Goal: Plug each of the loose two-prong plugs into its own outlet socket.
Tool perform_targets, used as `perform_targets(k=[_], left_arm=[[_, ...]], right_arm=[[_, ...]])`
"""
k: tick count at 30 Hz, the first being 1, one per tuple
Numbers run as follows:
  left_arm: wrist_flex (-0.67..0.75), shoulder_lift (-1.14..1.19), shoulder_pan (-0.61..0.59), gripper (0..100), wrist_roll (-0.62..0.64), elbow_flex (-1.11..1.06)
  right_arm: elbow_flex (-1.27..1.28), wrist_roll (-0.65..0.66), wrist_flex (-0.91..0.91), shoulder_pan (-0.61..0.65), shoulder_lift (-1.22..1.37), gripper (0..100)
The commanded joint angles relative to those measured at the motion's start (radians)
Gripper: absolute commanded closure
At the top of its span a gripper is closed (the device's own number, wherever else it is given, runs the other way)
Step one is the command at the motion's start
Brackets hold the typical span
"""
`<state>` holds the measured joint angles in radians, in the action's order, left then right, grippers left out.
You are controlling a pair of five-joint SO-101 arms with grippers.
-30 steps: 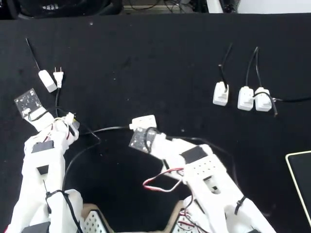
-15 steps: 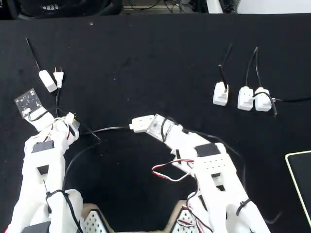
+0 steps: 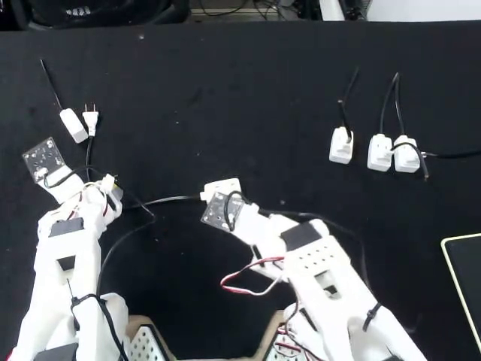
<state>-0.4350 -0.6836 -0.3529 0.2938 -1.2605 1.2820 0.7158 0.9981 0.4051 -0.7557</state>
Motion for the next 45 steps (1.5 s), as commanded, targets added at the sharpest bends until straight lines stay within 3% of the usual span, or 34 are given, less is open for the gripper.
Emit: perform_targets(k=[1,8,15,29,32,38,41,45], left_arm=[[0.014,-0.021,0.001,78,0.011,0.005],[0.014,-0.023,0.001,78,0.011,0.005],[0.014,-0.023,0.001,78,0.011,0.007],[0.014,-0.025,0.001,78,0.011,0.007],[0.014,-0.025,0.001,78,0.011,0.007],[0.014,-0.025,0.001,78,0.011,0.008],[0.014,-0.025,0.001,78,0.011,0.008],[0.014,-0.025,0.001,78,0.011,0.01]], right_arm=[[0.022,0.0,-0.058,0.017,-0.013,82.2],[0.024,0.035,-0.063,0.012,-0.013,82.2],[0.028,0.11,-0.107,-0.104,0.021,82.3],[-0.136,0.104,-0.157,-0.114,0.259,82.8],[-0.17,0.101,-0.149,-0.114,0.265,88.6],[-0.194,-0.1,-0.147,-0.114,0.252,97.7],[-0.196,-0.11,-0.121,-0.112,0.257,95.4],[-0.239,-0.112,0.0,-0.112,0.257,83.0]])
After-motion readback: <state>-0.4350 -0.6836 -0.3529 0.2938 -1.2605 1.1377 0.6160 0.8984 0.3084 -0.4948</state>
